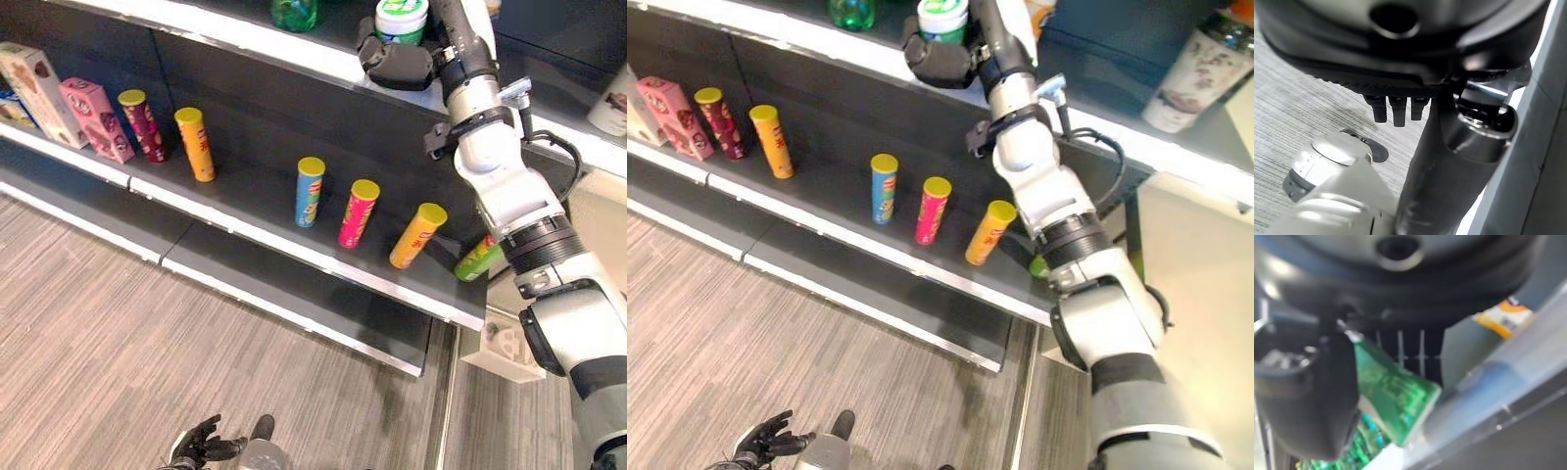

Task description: Put the goods on the table back onto the shelves and tidy them up.

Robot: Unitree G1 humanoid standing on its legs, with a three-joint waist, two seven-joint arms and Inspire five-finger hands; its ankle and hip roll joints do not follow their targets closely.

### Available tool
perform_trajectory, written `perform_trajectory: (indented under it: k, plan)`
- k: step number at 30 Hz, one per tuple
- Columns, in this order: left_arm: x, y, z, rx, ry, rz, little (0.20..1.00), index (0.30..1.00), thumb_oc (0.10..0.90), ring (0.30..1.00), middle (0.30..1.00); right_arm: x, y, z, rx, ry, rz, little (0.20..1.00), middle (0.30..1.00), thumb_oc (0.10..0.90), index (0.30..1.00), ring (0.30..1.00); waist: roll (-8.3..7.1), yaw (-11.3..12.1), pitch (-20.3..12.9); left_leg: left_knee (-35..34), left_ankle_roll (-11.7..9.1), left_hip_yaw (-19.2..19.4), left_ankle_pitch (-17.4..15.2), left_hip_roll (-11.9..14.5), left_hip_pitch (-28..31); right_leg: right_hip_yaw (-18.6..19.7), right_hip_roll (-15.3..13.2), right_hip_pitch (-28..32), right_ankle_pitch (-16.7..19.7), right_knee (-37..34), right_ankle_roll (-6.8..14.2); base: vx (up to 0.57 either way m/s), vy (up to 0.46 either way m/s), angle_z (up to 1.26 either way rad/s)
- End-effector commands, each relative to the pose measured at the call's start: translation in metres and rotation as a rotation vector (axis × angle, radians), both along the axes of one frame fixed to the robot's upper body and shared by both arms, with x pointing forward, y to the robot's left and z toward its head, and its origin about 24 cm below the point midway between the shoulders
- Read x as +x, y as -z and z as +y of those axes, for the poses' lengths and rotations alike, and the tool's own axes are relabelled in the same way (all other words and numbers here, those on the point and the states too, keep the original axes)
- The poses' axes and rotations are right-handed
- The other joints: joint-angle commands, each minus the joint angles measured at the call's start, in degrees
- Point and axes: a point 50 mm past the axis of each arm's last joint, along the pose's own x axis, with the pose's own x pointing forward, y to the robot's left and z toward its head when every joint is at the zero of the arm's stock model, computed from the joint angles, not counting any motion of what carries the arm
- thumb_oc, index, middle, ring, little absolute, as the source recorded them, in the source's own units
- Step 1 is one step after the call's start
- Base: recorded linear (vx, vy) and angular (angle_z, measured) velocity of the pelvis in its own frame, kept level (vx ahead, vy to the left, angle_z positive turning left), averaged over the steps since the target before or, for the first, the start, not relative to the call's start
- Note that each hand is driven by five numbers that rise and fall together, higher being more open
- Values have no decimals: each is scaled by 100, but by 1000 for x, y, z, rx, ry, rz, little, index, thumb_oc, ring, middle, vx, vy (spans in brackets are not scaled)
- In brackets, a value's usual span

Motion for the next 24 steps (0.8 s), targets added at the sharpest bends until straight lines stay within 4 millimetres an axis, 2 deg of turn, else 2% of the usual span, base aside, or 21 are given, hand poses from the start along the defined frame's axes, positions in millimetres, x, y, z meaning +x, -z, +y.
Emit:
perform_trajectory:
  k: [1,8,9,12,16,18,19,20,22,23,24]
  plan:
    - [21,-12,14,63,77,-50,900,900,800,900,900,-28,-83,0,8,17,-297,300,300,400,300,300,62,159,-463,-269,-2,66,-176,-10,29,-193,-439,432,-234,132,560,46,-18,34]
    - [15,-9,15,58,61,-29,900,900,800,900,900,-22,-87,-30,38,151,-272,300,300,400,300,300,32,259,-490,-285,-15,-43,-163,-51,-27,-357,-410,515,-241,105,575,35,-12,17]
    - [17,-10,15,59,57,-37,900,900,800,900,900,-21,-86,-32,27,167,-264,300,300,400,300,300,16,235,-524,-317,-55,-44,-266,2,22,-298,-347,570,-337,81,616,85,-54,8]
    - [18,-10,13,55,66,-38,900,900,800,900,900,-18,-84,-40,12,218,-243,300,300,400,300,300,24,208,-518,-326,-68,-40,-265,4,11,-322,-340,558,-330,83,620,24,-16,1]
    - [20,-11,13,57,69,-43,900,900,800,900,900,-12,-77,-46,-2,260,-202,300,300,400,300,300,31,151,-520,-334,-58,-4,-266,-18,13,-292,-364,535,-314,79,624,-18,14,0]
    - [21,-10,11,55,71,-42,900,900,800,900,900,-9,-72,-49,-16,280,-174,300,300,400,300,300,43,136,-499,-331,-23,13,-156,-75,-18,-361,-430,494,-203,90,583,-36,29,-1]
    - [20,-10,12,56,68,-41,900,900,800,900,900,-9,-72,-48,-15,278,-174,300,300,400,300,300,41,128,-522,-336,-61,15,-270,-20,35,-290,-376,543,-304,76,624,-6,4,-3]
    - [21,-10,11,57,72,-41,900,900,800,900,900,-8,-70,-51,-29,295,-164,300,300,400,300,300,60,109,-501,-330,-26,25,-158,-73,-8,-364,-429,507,-208,85,582,0,0,0]
    - [22,-10,11,59,74,-43,900,900,800,900,900,-7,-68,-53,-23,299,-156,300,300,400,300,300,62,98,-500,-330,-28,28,-158,-72,-5,-366,-433,511,-205,82,582,-4,-1,-4]
    - [22,-10,11,62,74,-43,900,900,800,900,900,-6,-67,-53,-22,298,-149,300,300,400,300,300,65,81,-526,-336,-68,34,-273,-19,55,-295,-382,563,-307,72,623,1,3,-4]
    - [23,-10,10,60,78,-45,900,900,800,900,900,-6,-66,-55,-13,301,-146,300,300,400,300,300,70,73,-508,-333,-26,29,-159,-82,3,-368,-440,508,-202,81,586,0,0,0]
